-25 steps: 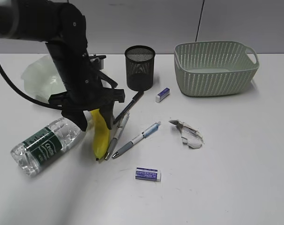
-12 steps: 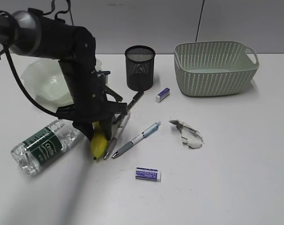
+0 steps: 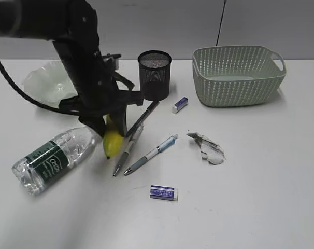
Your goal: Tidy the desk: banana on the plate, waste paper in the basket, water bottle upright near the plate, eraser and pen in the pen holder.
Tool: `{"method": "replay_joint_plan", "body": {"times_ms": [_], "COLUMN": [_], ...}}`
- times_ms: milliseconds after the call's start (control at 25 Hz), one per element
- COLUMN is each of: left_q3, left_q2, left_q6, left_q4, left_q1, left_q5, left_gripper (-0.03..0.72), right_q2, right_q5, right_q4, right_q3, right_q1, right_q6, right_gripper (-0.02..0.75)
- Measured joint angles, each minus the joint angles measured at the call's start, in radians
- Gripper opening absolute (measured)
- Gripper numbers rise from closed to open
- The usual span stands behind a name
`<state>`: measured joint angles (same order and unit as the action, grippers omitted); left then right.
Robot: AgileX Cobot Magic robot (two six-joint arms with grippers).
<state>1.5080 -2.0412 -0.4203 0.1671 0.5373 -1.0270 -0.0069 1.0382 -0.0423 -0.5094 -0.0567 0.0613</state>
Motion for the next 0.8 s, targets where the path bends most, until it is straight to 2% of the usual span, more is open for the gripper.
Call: {"method": "replay_joint_plan", "body": {"times_ms": [280,360,480,600,720,800], "left_q3": [0.021,0.052,0.106,0.147,0.148,0.149], "left_q2": [0.15,0.184,0.23,0.246,0.24,0.225], "left_q6": [0.125,0.151,0.163,0.164,0.164,0.164], "left_q4": [0.214,0.234,0.165,0.007,-0.115,-0.141], "left_q1": [0.001,0.001,0.001,-0.023,-0.084,-0.142], "left_q5": [-0.014,-0.019,-0.013,0.007,0.039,0.083], "left_gripper": [0.309,0.309,0.309,0.309,0.309,0.309], "right_q2": [0.0,0.0,0.0,0.0,0.0,0.0], "right_q5": [0.0,0.0,0.0,0.0,0.0,0.0], "right_q4": [0.0,0.0,0.0,0.0,0.0,0.0], "right_q3": [0.0,0.0,0.0,0.0,0.0,0.0], "right_q1": [0.0,0.0,0.0,0.0,0.0,0.0], "right_q6": [0.0,0.0,0.0,0.0,0.0,0.0], "right_gripper": [0.424,0.424,0.424,0.424,0.424,0.424]}}
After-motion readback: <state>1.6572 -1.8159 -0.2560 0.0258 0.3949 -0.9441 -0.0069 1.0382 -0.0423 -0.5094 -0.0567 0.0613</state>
